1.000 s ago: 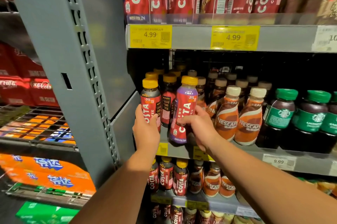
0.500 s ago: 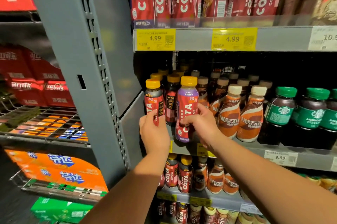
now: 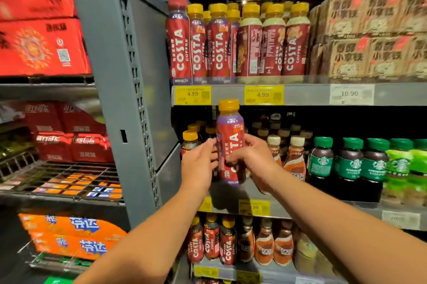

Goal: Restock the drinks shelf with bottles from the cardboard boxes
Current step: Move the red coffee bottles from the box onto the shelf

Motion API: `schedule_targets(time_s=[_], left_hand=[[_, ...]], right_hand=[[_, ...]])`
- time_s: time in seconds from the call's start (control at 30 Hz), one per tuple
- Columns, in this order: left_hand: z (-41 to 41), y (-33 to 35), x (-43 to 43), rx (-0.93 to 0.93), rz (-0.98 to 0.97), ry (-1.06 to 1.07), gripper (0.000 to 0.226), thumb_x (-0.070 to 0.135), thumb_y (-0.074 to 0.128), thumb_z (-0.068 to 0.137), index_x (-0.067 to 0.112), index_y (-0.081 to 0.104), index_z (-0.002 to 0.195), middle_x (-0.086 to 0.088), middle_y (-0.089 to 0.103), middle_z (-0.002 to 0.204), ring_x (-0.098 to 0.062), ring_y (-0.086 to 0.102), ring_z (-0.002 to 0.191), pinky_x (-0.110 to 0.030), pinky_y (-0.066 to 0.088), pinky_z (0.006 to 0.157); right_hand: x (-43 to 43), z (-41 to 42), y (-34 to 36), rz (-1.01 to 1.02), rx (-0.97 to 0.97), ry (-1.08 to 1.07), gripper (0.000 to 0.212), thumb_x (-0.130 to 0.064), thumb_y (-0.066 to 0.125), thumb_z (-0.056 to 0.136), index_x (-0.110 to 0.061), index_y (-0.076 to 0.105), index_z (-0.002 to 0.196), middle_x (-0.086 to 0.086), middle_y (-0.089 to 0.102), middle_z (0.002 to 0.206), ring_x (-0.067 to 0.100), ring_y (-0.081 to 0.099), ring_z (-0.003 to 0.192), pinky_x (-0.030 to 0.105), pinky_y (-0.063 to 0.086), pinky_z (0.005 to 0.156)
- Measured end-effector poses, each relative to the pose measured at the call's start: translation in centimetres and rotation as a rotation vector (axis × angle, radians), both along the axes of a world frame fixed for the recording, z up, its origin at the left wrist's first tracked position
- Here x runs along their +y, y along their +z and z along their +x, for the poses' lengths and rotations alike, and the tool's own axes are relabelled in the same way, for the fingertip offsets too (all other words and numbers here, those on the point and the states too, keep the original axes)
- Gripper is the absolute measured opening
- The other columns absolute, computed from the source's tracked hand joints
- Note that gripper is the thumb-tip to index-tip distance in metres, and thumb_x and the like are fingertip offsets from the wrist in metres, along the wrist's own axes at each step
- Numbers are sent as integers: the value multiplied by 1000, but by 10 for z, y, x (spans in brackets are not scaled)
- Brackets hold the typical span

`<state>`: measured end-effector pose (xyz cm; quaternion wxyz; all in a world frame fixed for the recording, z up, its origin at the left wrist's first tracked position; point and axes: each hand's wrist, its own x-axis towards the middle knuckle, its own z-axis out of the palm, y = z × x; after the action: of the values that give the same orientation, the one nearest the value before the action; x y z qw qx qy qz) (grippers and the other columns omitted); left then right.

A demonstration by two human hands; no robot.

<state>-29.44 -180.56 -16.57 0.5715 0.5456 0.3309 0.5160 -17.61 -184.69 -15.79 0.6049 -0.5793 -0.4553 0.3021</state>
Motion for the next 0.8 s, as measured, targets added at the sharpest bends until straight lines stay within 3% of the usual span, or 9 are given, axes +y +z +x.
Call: schedule_targets(time_s=[0.07,0.17,0.3,0.47,0.57,0.67,0.8], left_hand=[[-1,13,-9,-6,39,3,26,32,45,98,21,68,94,-4,72,89,-18,69,83,-19,49,56],[-5,36,-22,-42,81,1,33,35,41,99,15,68,103,0,71,85,-13,69,80,-29,56,75],[-6,63,-32,-93,137,-1,40,38,42,98,10,66,114,-2,71,97,-17,68,93,-40,54,89],[-4,97,-32,-175,153,25,38,38,43,98,9,65,109,-4,68,104,-19,65,100,-42,51,95],[-2,116,-27,-211,185,1,38,42,43,97,11,66,99,-3,69,104,-15,65,98,-35,51,94],[0,134,-12,-234,219,3,43,45,41,97,11,67,101,1,69,102,-10,65,95,-27,51,89],[4,148,14,-233,249,30,39,48,37,98,22,65,102,11,68,94,0,65,84,-13,48,64]], right_hand=[[-9,-2,16,24,-6,6,43,6,69,71,-11,63,109,7,68,101,23,64,96,33,52,80],[-19,-5,38,66,-33,-18,44,8,69,69,-8,62,110,4,67,95,18,63,89,27,48,69],[-23,-8,65,106,-13,-35,48,6,70,67,-8,58,111,7,68,97,25,66,93,41,53,84],[-18,-7,107,178,-10,-7,27,14,66,69,-9,61,83,4,67,71,19,64,69,29,53,68],[-8,-5,134,230,-3,-3,28,14,65,71,-10,60,86,2,68,70,15,65,66,25,51,59],[8,-4,160,280,-16,-4,31,8,68,72,-14,61,92,7,70,92,22,67,87,33,53,73],[36,-6,181,321,-50,-2,27,1,70,73,-18,63,91,6,69,98,23,65,97,41,53,86]])
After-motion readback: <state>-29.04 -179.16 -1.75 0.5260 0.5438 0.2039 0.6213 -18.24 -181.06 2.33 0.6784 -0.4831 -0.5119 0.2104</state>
